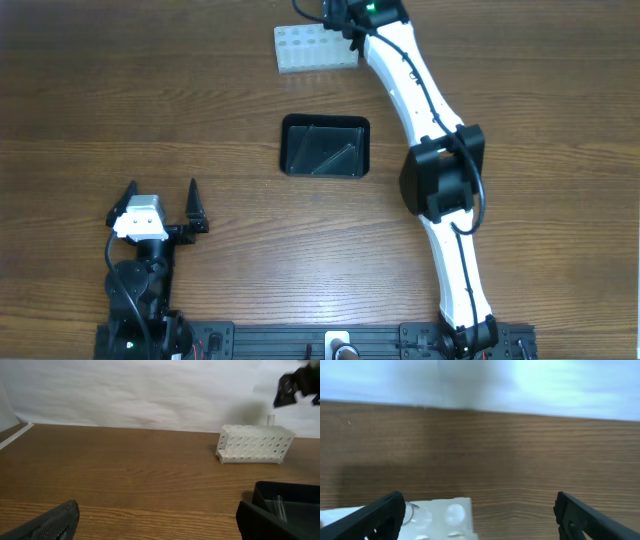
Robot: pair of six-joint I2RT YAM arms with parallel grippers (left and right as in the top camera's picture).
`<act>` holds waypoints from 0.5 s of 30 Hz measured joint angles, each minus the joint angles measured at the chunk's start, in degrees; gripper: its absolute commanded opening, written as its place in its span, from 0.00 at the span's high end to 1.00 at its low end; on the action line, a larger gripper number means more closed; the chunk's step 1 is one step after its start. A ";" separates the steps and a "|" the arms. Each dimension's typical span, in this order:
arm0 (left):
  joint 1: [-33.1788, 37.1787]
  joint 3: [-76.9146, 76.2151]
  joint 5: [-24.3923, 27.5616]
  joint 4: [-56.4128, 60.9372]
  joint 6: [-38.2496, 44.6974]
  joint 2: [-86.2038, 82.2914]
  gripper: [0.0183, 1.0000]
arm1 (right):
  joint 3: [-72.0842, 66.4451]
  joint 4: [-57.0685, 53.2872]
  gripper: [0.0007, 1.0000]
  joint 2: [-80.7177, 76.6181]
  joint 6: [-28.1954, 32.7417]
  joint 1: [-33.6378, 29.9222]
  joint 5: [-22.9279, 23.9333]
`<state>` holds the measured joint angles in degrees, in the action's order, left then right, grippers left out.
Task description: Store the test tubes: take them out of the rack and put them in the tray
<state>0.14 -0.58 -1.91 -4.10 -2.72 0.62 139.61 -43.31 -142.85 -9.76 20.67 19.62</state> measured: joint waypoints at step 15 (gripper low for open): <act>0.00 0.00 0.00 0.00 0.00 0.00 0.00 | 0.00 5.66 0.16 -2.03 4.17 2.16 -1.68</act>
<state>0.14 -0.58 -1.91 -4.10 -2.72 0.62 139.61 -37.65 -144.88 -5.58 22.83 17.93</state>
